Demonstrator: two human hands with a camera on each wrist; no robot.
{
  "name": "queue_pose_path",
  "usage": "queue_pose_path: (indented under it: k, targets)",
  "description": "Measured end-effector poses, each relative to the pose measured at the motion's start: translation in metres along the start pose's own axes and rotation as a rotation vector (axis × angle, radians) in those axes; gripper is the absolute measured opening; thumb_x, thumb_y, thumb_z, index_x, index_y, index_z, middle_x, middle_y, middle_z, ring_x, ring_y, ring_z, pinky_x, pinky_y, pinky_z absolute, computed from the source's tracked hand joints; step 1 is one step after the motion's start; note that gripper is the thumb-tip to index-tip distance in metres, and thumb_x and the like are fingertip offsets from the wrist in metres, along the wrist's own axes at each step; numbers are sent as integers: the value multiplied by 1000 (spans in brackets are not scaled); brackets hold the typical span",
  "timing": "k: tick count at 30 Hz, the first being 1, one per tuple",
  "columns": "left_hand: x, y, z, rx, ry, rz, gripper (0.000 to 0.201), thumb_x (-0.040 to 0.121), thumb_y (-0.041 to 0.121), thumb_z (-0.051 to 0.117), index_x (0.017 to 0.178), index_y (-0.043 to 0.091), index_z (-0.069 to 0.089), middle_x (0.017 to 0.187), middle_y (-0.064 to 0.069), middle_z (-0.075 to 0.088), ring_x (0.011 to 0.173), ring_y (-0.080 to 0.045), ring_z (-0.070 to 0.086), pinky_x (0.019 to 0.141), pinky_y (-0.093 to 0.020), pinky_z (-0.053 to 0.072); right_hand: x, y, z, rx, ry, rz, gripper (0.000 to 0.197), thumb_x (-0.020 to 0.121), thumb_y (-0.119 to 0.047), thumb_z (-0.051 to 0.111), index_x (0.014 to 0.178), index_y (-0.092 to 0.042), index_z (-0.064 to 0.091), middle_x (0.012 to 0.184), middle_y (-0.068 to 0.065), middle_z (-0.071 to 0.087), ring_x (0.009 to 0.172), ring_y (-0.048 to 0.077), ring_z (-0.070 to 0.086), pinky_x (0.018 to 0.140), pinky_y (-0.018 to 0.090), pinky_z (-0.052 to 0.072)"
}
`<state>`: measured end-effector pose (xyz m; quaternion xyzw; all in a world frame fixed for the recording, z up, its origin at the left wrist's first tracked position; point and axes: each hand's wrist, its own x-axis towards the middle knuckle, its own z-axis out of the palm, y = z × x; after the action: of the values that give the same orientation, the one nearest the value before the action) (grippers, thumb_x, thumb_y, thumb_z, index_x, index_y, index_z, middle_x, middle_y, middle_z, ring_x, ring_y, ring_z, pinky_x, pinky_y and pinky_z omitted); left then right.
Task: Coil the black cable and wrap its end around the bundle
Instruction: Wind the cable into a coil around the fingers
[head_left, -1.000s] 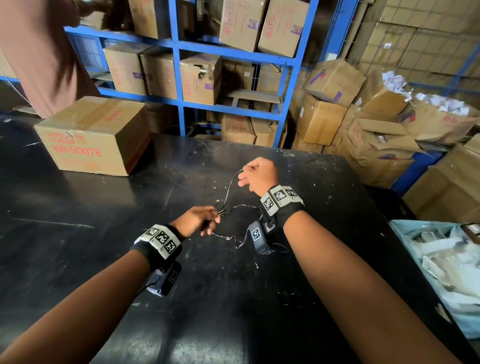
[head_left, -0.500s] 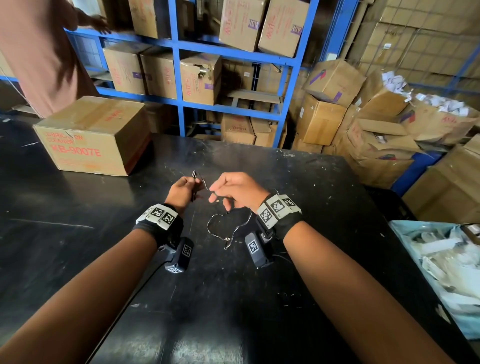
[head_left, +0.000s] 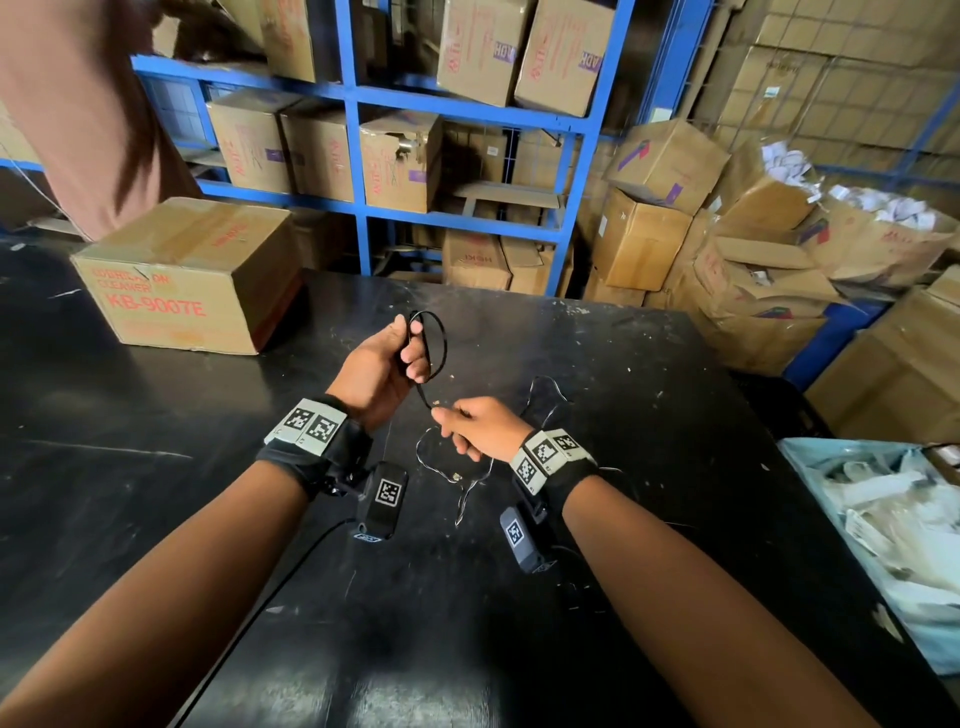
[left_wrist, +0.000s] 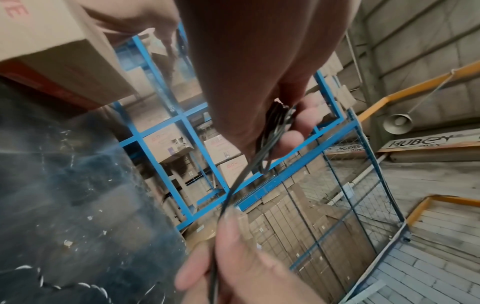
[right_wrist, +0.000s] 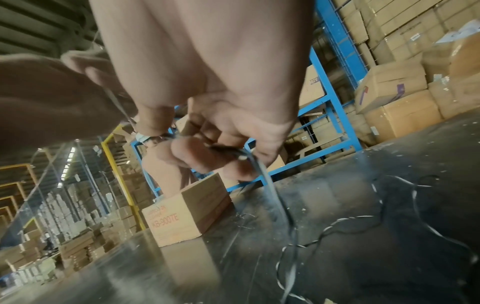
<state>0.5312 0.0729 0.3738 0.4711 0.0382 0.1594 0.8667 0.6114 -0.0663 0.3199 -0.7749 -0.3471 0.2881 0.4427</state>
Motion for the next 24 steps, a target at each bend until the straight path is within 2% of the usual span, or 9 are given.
queue_pose_path:
  k: [4,7,10,13,15,18,21,24]
  targets:
    - [-6,9,0,28,-81,-23,27,98,26,28,79,18,46,49,10,37,37,-6,25,43,-20,29,2,17,-14,-32,-35,2,26,95,-26,50,74,-16,62,61,1,54,48,12,43,52,23,37]
    - [-12,13,-3,15,-139,-60,24,95,25,31,77,19,46,47,9,24,40,-10,12,42,-21,19,2,25,-25,-129,-16,3,21,93,-25,53,78,-14,64,61,-1,54,51,11,45,57,24,39]
    - [-16,17,-4,-2,-149,-55,20,92,26,35,76,18,46,50,6,13,42,-10,8,42,-22,12,5,29,-32,-243,-17,25,24,89,-35,56,71,-21,64,58,-3,53,56,14,48,64,31,43]
    - [-18,27,-4,14,-158,-37,20,92,27,35,77,18,46,50,6,12,43,-11,8,42,-23,11,5,30,-39,-262,16,80,37,86,-49,54,62,-22,63,56,-4,52,58,15,50,68,31,47]
    - [-21,32,-3,46,-158,-16,20,91,30,36,77,18,46,49,7,15,43,-11,9,41,-22,12,5,33,-46,-245,48,100,40,85,-51,56,62,-20,63,57,-3,54,59,15,51,69,29,48]
    - [-24,40,-5,58,-125,23,23,91,34,36,76,20,47,45,9,20,44,-11,9,40,-20,15,5,40,-56,-225,73,110,32,85,-42,60,67,-16,65,58,-2,55,60,17,50,65,30,47]
    - [-26,52,-15,16,-53,45,26,90,36,36,73,21,50,51,5,12,43,-11,9,36,-18,18,1,46,-65,-133,135,148,27,89,-32,59,71,-13,64,54,0,49,46,15,44,52,25,44]
    - [-27,53,-22,114,-76,25,25,91,35,37,74,20,48,48,7,17,39,-8,14,37,-19,18,1,42,-69,-42,233,174,31,90,-32,58,71,-9,63,47,2,43,36,13,40,41,20,41]
